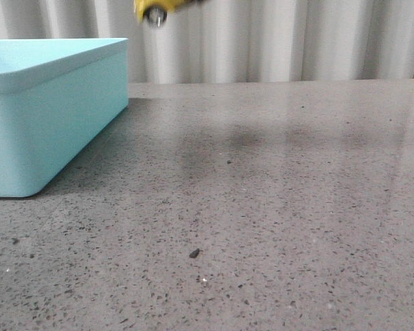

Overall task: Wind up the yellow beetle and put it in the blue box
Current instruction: 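Carry the car over the blue box and lower it inside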

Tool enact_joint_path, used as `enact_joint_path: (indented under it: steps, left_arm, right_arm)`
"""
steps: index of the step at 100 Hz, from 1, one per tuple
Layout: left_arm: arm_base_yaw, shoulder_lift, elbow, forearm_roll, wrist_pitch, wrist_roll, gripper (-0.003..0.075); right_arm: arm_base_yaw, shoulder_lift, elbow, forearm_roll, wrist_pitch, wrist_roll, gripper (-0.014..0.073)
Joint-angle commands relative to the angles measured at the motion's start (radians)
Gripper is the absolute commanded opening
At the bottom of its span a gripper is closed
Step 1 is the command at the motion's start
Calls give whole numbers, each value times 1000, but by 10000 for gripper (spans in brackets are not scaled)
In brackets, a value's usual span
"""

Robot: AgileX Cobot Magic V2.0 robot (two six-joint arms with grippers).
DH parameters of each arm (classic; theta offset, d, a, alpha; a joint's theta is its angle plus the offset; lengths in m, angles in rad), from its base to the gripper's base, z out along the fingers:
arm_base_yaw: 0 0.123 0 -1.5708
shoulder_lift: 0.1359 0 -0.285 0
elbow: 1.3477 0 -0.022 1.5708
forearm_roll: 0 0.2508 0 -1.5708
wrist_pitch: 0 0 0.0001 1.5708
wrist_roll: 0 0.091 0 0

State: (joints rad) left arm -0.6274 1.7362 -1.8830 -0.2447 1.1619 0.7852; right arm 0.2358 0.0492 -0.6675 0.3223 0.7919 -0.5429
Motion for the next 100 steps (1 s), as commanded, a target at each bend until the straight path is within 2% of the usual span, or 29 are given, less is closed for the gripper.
enact_joint_path:
  steps: [1,28,43,47,54,64,75,100]
  left_arm:
    - [19,-51,-82,32,-31,-31,-21]
    - [174,-51,-93,272,-27,-324,-21]
    - [290,-41,-93,427,61,-607,-21]
    - [329,-32,-90,435,106,-674,-21]
    - [396,-25,-71,403,108,-757,-21]
    - [468,-22,-33,306,106,-785,-21]
    - [514,-3,20,262,106,-785,-21]
    - [529,84,85,214,101,-778,-21]
  right_arm:
    - [1,18,-20,15,-85,-6,-43]
    - [1,18,-20,15,-85,-6,-43]
    - [1,18,-20,15,-99,-6,-43]
    - [1,18,-20,15,-103,-6,-43]
    - [1,18,-20,15,-115,-6,-43]
    - [1,18,-20,15,-122,-6,-43]
    - [1,18,-20,15,-126,-6,-43]
    - [1,18,-20,15,-129,-6,-43]
